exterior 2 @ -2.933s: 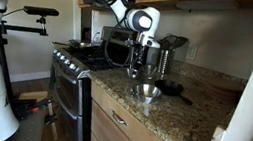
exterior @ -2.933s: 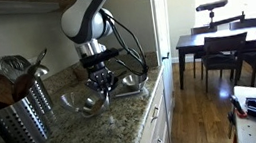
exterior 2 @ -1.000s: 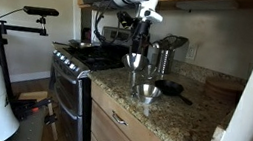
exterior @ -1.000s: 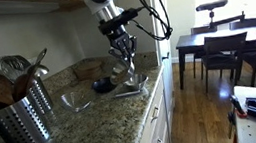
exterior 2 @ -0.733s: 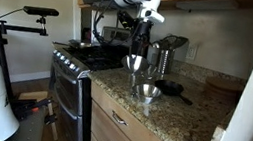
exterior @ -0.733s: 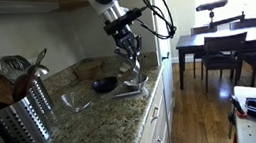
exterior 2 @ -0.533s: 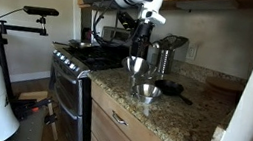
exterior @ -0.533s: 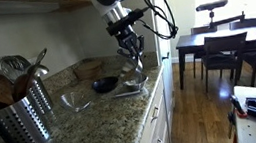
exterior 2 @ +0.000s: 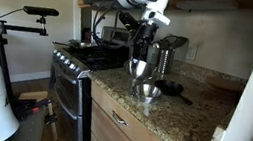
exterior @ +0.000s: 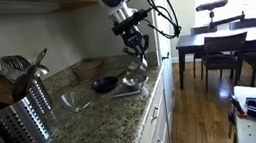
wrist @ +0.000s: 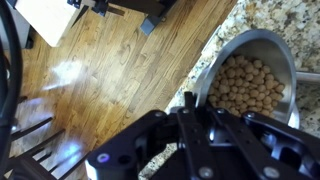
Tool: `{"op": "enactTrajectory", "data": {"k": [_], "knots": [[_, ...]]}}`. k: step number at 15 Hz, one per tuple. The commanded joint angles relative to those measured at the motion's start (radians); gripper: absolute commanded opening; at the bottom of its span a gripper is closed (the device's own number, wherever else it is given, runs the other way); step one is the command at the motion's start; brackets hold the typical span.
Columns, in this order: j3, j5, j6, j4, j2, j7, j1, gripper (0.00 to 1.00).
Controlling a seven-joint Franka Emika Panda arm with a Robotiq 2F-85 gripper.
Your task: Pour the contents in the bowl on the left into the bowl on the right
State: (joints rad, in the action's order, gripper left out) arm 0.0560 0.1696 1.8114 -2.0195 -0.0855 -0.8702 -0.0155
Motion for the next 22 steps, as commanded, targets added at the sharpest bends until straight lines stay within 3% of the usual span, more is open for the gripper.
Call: {"op": "enactTrajectory", "data": {"k": [1, 12, 22], "knots": [[0.006, 0.003, -0.028, -0.029, 0.039, -0.046, 0.016, 0.07], [0.031, 0.008, -0.088, -0.009, 0.027, -0.101, 0.035, 0.08], [0.032, 0.060, -0.208, 0.092, -0.014, -0.138, 0.033, 0.08]]}}
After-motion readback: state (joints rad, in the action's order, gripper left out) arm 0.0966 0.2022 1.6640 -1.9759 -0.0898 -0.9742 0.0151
